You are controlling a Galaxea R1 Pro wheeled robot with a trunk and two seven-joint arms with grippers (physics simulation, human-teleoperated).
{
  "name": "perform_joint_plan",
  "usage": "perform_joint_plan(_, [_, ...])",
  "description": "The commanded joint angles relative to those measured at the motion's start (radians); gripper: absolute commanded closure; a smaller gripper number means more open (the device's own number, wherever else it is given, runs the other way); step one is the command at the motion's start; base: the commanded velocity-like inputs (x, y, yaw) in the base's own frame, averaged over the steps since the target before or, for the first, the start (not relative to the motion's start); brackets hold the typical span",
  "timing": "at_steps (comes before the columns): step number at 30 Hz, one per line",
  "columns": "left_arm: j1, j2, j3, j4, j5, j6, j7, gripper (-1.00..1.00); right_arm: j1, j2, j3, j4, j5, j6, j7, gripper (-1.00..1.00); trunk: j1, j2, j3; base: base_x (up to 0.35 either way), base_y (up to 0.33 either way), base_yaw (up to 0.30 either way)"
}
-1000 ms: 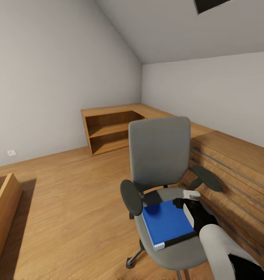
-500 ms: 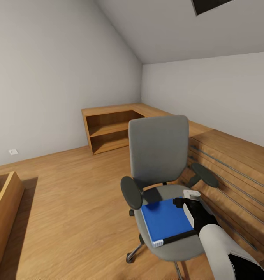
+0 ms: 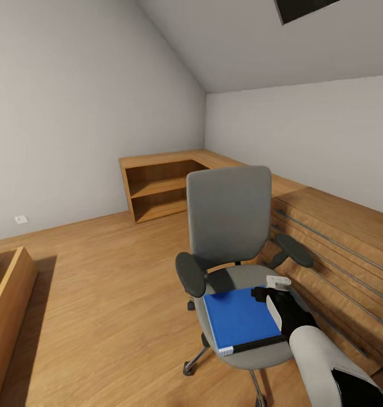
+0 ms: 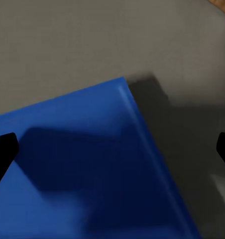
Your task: In the bedroom, organize the workspace by keeping the computer under the desk, ensuring the monitor is on the desk, placing the keyboard on the desk next to the monitor, placing the mouse on the desk next to the keyboard, moving the folder from the swivel chair onto the desk next to the mouse, stacking the notebook on top of the folder with the pen on top of the notebook, and positioning the swivel chair next to the desk.
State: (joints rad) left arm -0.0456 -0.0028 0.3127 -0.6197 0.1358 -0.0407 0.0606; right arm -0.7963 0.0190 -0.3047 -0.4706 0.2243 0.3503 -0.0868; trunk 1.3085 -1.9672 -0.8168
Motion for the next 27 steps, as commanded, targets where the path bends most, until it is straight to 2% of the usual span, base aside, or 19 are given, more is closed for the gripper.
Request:
perform_joint_plan(1, [0.0,0.0,0.0,0.0,0.01,-0.003,0.001,-1.0,0.0,0.001,-0.007,0.015,0.01,0.006,0.001,-1.0,0.0,0.0,-0.001,-0.03,0.0,0.0])
perform_joint_plan(7, [0.0,0.0,0.0,0.0,0.011,-0.002,0.001,-1.0,0.0,0.001,-0.007,0.015,0.01,0.006,0.001,-1.0,0.0,0.0,-0.001,-0.177,0.0,0.0])
perform_joint_plan(18, [0.0,0.0,0.0,0.0,0.011,-0.004,0.002,-1.0,0.0,0.001,-0.007,0.015,0.01,0.006,0.001,-1.0,0.0,0.0,-0.001,-0.037,0.0,0.0])
perform_joint_plan(27, [0.0,0.0,0.0,0.0,0.011,-0.003,0.001,-1.0,0.0,0.001,-0.007,0.015,0.01,0.007,0.0,-1.0,0.0,0.0,-0.001,-0.142,-0.009,0.0])
